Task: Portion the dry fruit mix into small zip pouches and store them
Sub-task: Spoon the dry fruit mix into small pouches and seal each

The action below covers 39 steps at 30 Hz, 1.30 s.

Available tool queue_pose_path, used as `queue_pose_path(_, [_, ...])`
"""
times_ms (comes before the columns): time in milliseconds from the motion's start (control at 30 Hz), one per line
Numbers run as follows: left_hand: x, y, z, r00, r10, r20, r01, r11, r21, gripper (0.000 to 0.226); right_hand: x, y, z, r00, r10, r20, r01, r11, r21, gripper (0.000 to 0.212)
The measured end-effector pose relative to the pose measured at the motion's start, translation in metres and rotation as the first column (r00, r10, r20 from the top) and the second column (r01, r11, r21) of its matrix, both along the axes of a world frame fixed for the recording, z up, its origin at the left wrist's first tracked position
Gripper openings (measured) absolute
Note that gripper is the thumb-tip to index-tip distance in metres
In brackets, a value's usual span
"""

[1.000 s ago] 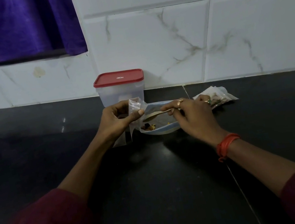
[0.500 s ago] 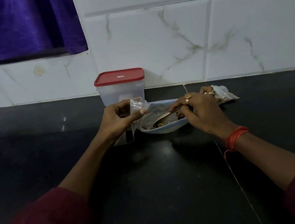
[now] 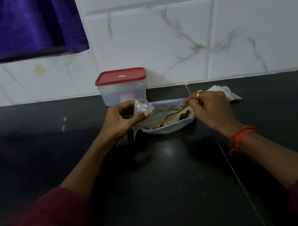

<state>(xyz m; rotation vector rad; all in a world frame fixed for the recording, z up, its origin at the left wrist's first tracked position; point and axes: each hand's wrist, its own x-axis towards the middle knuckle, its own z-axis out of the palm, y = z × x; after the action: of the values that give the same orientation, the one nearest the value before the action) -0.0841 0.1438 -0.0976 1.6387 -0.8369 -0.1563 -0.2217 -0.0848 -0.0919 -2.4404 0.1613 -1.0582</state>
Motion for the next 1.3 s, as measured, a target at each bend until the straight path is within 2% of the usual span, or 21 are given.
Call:
queue_pose_path(300, [0.0,0.0,-0.001,1.0,-0.006,-0.007,0.006,1.0,-0.005,0.033,0.003,0.02,0.004,0.985,0.057,-0.163,-0.028,0.983,0.18,0.036])
queue_pose_path(467, [0.0,-0.001,-0.001,1.0,-0.001,0.004,0.001,1.0,0.0,0.035,0.005,0.025,0.003,0.96,0.129,-0.249,-0.038,0.94,0.34,0.037])
queue_pose_path(700, [0.0,-0.001,0.0,1.0,-0.004,0.0,0.004,1.0,-0.004,0.038,0.005,0.029,0.005,0.944,0.19,-0.27,0.022,0.781,0.625,0.035])
queue_pose_path(900, [-0.001,-0.001,0.0,1.0,-0.012,-0.001,0.012,1.0,-0.009,0.033,0.004,0.033,0.008,0.912,0.271,-0.309,0.016,0.727,0.686,0.03])
queue_pose_path(1167, [0.0,0.001,0.0,1.0,-0.011,-0.007,0.011,0.999,-0.033,0.031,0.003,0.035,0.01,0.933,0.264,-0.246,0.078,0.518,0.852,0.027])
queue_pose_path(1300, [0.001,0.001,0.0,1.0,0.02,-0.012,-0.02,0.998,-0.056,0.029,0.002,0.03,0.011,0.945,0.249,-0.214,0.072,0.479,0.875,0.028])
